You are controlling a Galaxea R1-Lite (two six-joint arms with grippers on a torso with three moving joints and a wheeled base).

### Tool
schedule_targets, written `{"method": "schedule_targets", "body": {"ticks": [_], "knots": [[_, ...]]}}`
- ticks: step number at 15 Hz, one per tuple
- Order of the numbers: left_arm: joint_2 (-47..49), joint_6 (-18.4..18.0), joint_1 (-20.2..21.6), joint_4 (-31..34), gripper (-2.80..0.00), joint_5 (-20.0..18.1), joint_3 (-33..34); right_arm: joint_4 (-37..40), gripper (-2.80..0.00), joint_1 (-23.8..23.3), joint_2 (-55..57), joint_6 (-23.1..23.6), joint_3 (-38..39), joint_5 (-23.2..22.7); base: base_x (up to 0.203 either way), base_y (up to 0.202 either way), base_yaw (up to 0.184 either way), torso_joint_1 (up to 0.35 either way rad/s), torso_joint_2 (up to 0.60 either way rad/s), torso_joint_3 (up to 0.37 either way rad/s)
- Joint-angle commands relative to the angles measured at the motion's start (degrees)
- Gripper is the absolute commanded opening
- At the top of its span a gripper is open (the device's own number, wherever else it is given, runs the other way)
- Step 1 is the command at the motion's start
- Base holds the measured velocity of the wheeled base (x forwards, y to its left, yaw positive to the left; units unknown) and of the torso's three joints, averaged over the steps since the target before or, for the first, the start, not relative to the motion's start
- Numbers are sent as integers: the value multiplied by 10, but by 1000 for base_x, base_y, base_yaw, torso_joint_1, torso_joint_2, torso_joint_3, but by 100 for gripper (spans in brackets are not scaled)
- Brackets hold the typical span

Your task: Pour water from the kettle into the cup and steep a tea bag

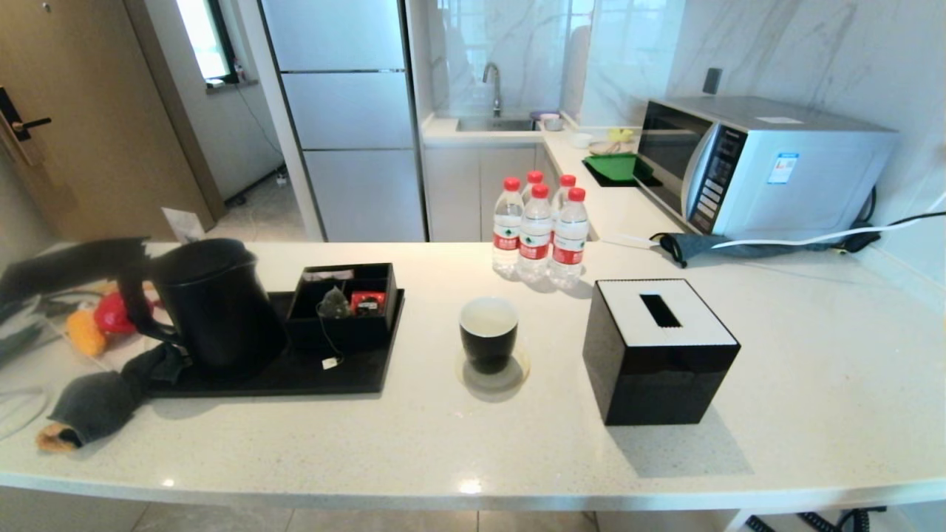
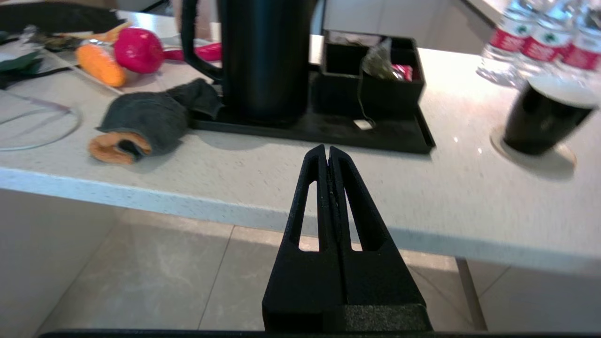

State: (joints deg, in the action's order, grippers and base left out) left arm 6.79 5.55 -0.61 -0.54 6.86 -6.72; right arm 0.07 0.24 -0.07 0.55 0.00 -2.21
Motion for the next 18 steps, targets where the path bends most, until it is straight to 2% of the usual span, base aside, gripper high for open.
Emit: {"method": "schedule_targets", "body": {"ticks": [1,3,6,8,11,13,14,16,17,18], "knots": [[117,11,-15,-16,-280,34,-44,-1,-280,0,1,0,0,0,0,0,0,0,0,0],[203,22,-27,-61,-280,89,-74,-1,-280,0,1,1,0,0,0,0,0,0,0,0],[331,38,-26,-137,-280,130,-113,0,-280,0,1,0,0,0,0,0,0,0,0,0],[427,46,3,-177,-280,140,-149,0,-280,0,1,1,0,-1,0,0,0,0,0,0],[574,48,77,-247,-280,144,-198,-1,-280,0,1,0,0,0,0,0,0,0,0,0],[652,38,137,-322,-280,139,-208,0,-280,0,1,1,0,-1,0,0,0,0,0,0],[673,24,172,-367,-280,119,-204,-1,-280,0,1,0,0,0,0,0,0,0,0,0],[693,-5,230,-410,-280,39,-168,0,-280,0,1,1,0,0,0,0,0,0,0,0],[705,-20,254,-435,0,2,-144,-1,-280,0,1,0,0,0,0,0,0,0,0,0],[724,-29,265,-467,0,-16,-124,0,-280,0,1,0,0,-1,0,0,0,0,0,0]]}}
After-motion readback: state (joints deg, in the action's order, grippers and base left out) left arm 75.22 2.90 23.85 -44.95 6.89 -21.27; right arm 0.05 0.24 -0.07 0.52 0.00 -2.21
